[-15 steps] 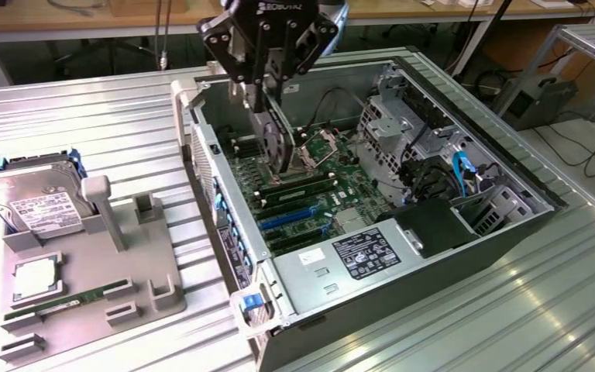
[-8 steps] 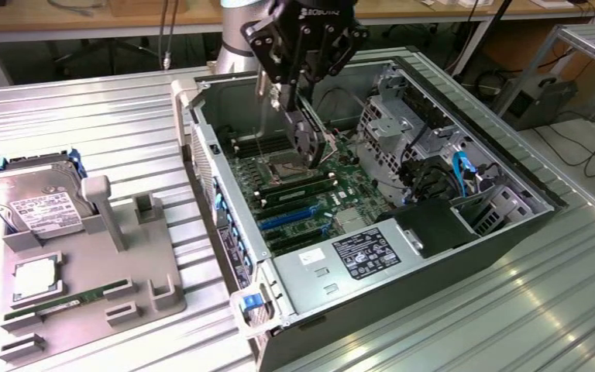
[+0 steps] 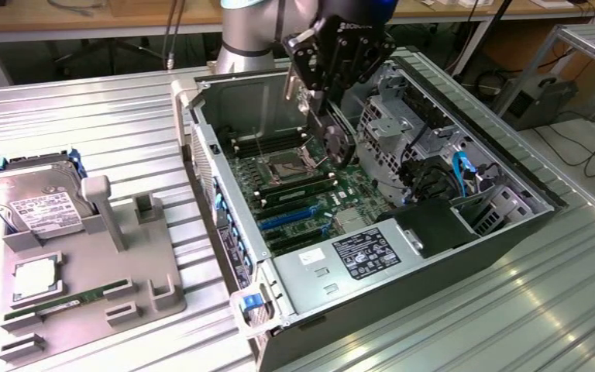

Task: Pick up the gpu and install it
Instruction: 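Pick up the gpu and move the gpu toward the slot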

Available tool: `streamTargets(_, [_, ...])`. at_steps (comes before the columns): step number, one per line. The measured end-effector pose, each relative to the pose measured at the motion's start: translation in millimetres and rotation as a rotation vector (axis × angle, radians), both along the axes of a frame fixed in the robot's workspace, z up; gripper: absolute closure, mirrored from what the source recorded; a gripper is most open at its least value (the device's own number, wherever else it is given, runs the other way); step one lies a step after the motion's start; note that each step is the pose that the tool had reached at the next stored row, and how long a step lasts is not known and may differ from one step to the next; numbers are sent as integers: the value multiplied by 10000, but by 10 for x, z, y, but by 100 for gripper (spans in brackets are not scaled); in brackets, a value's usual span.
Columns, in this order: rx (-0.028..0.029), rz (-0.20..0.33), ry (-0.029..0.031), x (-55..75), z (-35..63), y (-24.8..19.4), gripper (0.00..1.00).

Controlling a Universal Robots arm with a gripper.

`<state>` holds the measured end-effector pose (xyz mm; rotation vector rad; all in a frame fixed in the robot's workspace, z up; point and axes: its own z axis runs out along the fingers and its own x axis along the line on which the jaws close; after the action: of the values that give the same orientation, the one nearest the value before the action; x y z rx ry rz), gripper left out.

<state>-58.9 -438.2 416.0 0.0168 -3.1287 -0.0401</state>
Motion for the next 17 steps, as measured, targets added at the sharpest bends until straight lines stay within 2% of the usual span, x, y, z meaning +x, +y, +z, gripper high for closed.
streamTargets(4, [0,0,12,214,-91,-5,74])
streamTargets(8, [-1,1,12,297,-165,-6,74])
streamTargets(12, [0,1,12,441,-257,-6,74])
streamTargets(17, [1,0,18,478,-269,-6,74])
